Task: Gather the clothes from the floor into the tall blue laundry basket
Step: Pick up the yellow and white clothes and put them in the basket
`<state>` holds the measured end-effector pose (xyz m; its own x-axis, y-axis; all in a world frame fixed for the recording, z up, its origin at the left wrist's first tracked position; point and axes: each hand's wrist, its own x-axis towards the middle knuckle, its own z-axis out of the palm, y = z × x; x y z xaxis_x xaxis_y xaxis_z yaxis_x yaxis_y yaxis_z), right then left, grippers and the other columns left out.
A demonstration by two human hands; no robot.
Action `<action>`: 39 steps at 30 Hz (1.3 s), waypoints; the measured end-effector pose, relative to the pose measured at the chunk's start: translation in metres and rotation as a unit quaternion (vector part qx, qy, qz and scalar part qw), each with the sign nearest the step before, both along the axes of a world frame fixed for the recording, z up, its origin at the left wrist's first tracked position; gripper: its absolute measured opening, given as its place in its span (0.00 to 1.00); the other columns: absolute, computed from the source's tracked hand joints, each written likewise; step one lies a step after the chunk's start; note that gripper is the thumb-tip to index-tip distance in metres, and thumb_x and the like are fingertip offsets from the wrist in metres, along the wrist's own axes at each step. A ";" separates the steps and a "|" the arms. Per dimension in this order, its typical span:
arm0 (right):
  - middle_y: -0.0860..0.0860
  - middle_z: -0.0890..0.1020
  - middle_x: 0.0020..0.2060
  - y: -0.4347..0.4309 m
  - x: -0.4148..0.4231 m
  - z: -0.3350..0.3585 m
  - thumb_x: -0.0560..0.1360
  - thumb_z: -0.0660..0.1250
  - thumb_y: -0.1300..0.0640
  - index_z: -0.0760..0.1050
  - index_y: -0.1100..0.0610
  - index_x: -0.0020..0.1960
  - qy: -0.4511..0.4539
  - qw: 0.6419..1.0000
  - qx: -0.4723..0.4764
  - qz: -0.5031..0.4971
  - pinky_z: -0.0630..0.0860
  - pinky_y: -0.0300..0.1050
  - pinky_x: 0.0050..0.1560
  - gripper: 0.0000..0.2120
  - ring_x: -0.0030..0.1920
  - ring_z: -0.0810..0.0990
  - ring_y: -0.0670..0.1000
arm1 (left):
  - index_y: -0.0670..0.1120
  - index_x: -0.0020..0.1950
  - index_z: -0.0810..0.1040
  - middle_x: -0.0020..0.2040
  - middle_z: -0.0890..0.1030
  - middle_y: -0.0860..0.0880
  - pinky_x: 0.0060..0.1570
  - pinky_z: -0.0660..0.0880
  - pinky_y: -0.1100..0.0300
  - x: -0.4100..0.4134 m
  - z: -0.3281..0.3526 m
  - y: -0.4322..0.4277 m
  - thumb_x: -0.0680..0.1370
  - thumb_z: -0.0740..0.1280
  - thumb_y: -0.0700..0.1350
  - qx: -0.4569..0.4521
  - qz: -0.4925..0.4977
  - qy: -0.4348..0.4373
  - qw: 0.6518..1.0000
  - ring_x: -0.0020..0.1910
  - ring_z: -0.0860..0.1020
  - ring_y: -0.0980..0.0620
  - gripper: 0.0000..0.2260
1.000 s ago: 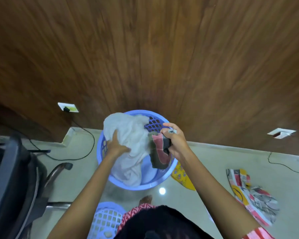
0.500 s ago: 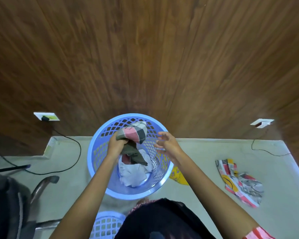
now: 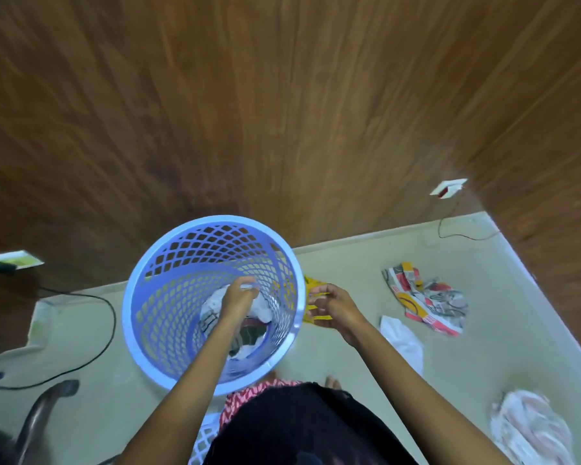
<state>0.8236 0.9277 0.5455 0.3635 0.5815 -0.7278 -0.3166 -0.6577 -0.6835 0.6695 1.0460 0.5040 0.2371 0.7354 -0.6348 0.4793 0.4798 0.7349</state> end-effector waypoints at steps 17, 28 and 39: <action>0.50 0.79 0.39 -0.152 0.215 -0.040 0.75 0.60 0.66 0.72 0.54 0.51 0.003 0.980 -0.040 -0.194 0.72 0.43 0.40 0.09 0.37 0.78 0.49 | 0.50 0.44 0.75 0.40 0.77 0.49 0.30 0.67 0.65 0.268 0.003 -0.126 0.78 0.58 0.39 -0.054 -0.232 -0.035 0.971 0.30 0.76 0.57 0.09; 0.59 0.74 0.59 -0.215 0.324 -0.282 0.72 0.67 0.63 0.64 0.59 0.68 -0.058 0.965 -0.234 -0.100 0.66 0.38 0.42 0.25 0.56 0.76 0.57 | 0.46 0.44 0.75 0.43 0.76 0.47 0.36 0.68 0.62 0.374 -0.180 -0.154 0.80 0.58 0.38 -0.127 -0.250 0.070 0.957 0.37 0.77 0.51 0.09; 0.63 0.53 0.73 -0.209 0.352 -0.620 0.72 0.70 0.54 0.38 0.56 0.77 -0.086 0.910 -0.376 -0.153 0.65 0.58 0.66 0.48 0.69 0.62 0.68 | 0.49 0.40 0.72 0.36 0.74 0.48 0.33 0.64 0.62 0.440 -0.507 -0.163 0.79 0.56 0.35 -0.185 -0.226 0.133 0.947 0.34 0.75 0.52 0.13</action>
<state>1.1759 0.7185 -0.0743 0.5698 -0.2053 -0.7957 -0.4943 -0.8591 -0.1324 1.1094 0.8830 -0.0028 0.2690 0.3129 -0.9109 0.8418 0.3831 0.3802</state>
